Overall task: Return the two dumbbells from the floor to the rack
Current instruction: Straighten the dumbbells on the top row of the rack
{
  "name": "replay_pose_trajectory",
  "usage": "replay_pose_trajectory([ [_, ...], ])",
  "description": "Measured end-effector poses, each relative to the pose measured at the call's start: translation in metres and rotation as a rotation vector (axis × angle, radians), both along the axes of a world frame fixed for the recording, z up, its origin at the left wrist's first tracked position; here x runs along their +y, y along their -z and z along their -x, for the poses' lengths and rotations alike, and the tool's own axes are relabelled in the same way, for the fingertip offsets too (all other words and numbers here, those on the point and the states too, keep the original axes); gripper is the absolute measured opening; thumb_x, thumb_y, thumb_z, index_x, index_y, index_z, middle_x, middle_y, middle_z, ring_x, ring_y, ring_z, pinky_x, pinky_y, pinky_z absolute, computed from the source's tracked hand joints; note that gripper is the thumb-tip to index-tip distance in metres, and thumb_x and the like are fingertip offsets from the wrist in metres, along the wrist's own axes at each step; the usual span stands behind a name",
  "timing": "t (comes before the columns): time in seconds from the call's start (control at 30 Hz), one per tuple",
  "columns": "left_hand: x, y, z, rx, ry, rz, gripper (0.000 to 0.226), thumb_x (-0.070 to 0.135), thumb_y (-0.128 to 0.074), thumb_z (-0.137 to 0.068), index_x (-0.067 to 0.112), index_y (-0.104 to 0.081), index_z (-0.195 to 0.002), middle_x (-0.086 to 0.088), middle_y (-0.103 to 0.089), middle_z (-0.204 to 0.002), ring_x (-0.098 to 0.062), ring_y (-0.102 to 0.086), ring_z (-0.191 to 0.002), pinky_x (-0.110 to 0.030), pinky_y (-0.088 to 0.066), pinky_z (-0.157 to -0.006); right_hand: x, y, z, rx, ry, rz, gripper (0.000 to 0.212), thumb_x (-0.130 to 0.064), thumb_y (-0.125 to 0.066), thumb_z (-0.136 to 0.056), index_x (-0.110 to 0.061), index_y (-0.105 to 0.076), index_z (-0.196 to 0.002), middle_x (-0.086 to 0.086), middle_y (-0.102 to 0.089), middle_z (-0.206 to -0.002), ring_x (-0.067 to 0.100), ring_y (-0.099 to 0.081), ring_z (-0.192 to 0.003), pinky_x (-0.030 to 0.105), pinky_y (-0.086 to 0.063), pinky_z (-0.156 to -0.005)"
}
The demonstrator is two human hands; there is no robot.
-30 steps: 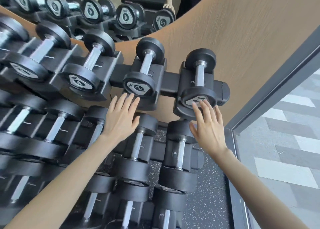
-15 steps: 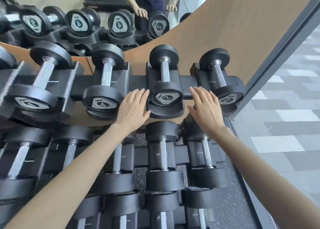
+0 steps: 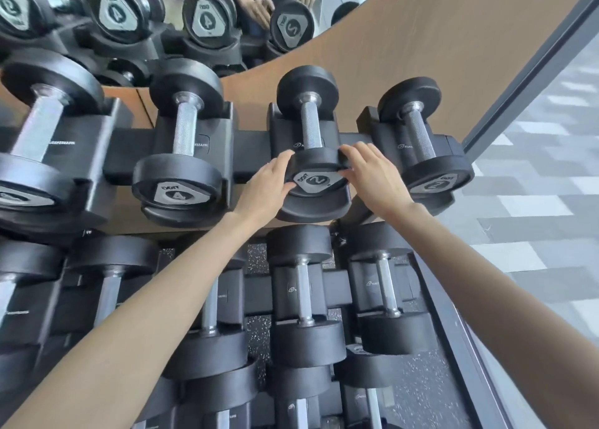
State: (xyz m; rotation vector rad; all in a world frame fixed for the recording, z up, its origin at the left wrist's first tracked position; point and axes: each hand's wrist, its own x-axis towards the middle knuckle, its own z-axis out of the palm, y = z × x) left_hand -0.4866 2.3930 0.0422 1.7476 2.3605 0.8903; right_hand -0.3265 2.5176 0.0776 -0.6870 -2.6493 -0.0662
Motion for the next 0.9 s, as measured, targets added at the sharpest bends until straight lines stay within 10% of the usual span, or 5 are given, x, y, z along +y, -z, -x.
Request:
replay_pose_trajectory([
  [0.33, -0.003, -0.025, -0.008, 0.171, 0.075, 0.034, 0.066, 0.005, -0.057, -0.090, 0.020, -0.025, -0.146, -0.006, -0.045, -0.093, -0.015, -0.037, -0.089, -0.045, -0.049, -0.075, 0.001, 0.009, -0.012, 0.035, 0.045, 0.292, 0.037, -0.014, -0.064, -0.084, -0.005, -0.050, -0.117, 0.015, -0.056, -0.113, 0.035, -0.057, -0.099, 0.043, -0.047, -0.078],
  [0.63, -0.006, -0.003, -0.012, -0.174, -0.124, 0.019, 0.037, 0.014, -0.066, -0.084, 0.010, -0.050, -0.117, -0.008, -0.058, -0.113, -0.028, -0.056, -0.102, -0.031, -0.038, -0.081, -0.004, 0.007, -0.008, 0.188, -0.014, 0.293, 0.037, -0.009, -0.064, -0.083, -0.005, -0.054, -0.119, 0.015, -0.056, -0.108, 0.034, -0.058, -0.086, 0.038, -0.047, -0.074],
  [0.9, -0.006, -0.017, -0.005, -0.111, -0.132, 0.038, 0.035, 0.011, -0.065, -0.085, 0.013, -0.053, -0.118, -0.008, -0.057, -0.111, -0.030, -0.057, -0.104, -0.036, -0.040, -0.086, -0.004, 0.019, -0.008, 0.247, -0.034, 0.442, 0.036, -0.004, -0.063, -0.084, -0.004, -0.051, -0.117, 0.015, -0.052, -0.112, 0.032, -0.058, -0.088, 0.047, -0.049, -0.084],
])
